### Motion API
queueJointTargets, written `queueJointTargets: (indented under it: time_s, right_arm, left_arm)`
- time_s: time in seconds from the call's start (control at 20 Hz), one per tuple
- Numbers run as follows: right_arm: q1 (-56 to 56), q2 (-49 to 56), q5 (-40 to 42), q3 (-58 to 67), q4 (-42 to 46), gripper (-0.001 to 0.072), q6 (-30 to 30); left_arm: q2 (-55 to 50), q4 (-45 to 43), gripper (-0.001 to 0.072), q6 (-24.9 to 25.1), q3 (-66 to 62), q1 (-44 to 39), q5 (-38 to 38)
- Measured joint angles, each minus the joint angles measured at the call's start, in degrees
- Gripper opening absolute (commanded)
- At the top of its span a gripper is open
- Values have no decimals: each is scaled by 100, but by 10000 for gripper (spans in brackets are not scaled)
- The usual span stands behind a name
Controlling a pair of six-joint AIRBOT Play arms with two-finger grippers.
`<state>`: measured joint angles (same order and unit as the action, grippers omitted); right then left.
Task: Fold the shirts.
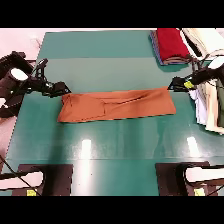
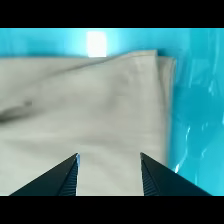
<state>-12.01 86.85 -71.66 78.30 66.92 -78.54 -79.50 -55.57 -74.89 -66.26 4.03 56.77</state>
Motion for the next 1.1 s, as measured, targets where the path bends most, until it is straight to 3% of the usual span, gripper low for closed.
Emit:
queueJointTargets:
  time_s: [0.05, 0.15, 0.5, 0.55, 0.75, 0.9, 1.1]
  right_arm:
    - [-140, 44, -59, -7, -142, 453, 116]
    - [-485, 101, -179, -168, -348, 529, 348]
    - [-1539, 640, -319, -1001, -1303, 501, 1178]
    - [-1539, 752, -361, -1049, -1545, 472, 1294]
    - [-1228, 1049, -203, -1137, -2190, 146, 1727]
    - [-944, 1115, -138, -984, -2350, 18, 1941]
    - [-638, 957, -684, -356, -2538, 17, 2046]
  left_arm:
    - [-22, 66, 28, -2, -76, 4, 81]
    - [-55, 243, 25, 4, -179, -13, 262]
    - [-116, 577, 24, -4, -278, -817, 122]
    - [-144, 603, 24, -63, -280, -1034, 11]
    - [-424, 616, 24, -291, -330, -1867, -588]
    - [-892, 625, 24, -424, -645, -2433, -901]
    - [-1705, 638, 24, -555, -1436, -3034, -1040]
